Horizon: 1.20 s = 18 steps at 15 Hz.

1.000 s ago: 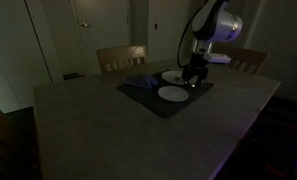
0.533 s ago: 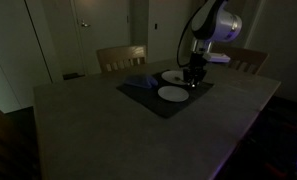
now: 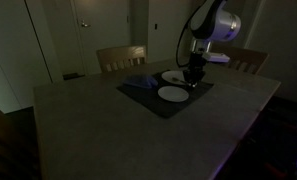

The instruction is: Pick the spoon and put it on the table mat

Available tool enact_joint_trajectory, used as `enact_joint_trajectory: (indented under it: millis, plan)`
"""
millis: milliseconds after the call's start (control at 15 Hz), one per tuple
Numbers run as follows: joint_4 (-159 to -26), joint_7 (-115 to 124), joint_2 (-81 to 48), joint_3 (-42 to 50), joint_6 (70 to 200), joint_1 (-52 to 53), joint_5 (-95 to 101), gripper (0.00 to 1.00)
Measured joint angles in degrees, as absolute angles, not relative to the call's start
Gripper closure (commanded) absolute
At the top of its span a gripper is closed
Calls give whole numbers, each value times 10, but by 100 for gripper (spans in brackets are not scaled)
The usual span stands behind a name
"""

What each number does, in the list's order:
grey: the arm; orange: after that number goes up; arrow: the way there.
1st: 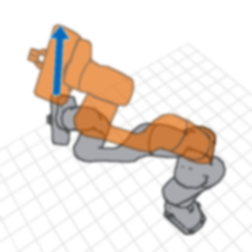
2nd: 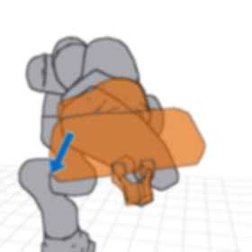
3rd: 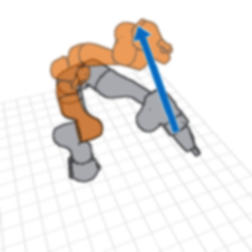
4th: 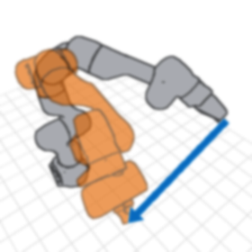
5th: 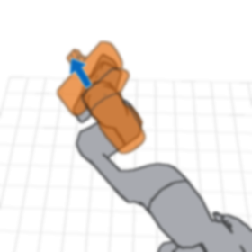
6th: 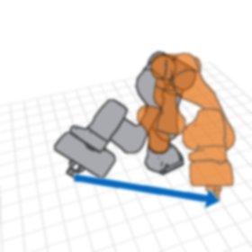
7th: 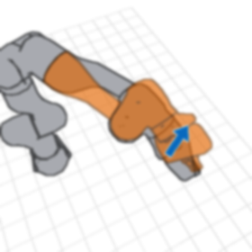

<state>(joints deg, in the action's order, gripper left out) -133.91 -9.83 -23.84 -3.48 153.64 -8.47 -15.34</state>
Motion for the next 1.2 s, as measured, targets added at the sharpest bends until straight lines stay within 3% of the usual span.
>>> enact_joint_trajectory:
  millis: [600, 1200]
  plan:
    - [-1337, -96, -191, -35, 1488, -73, -123, 95]
    - [-1337, -40, -143, -46, 1474, 15, -71, 95]
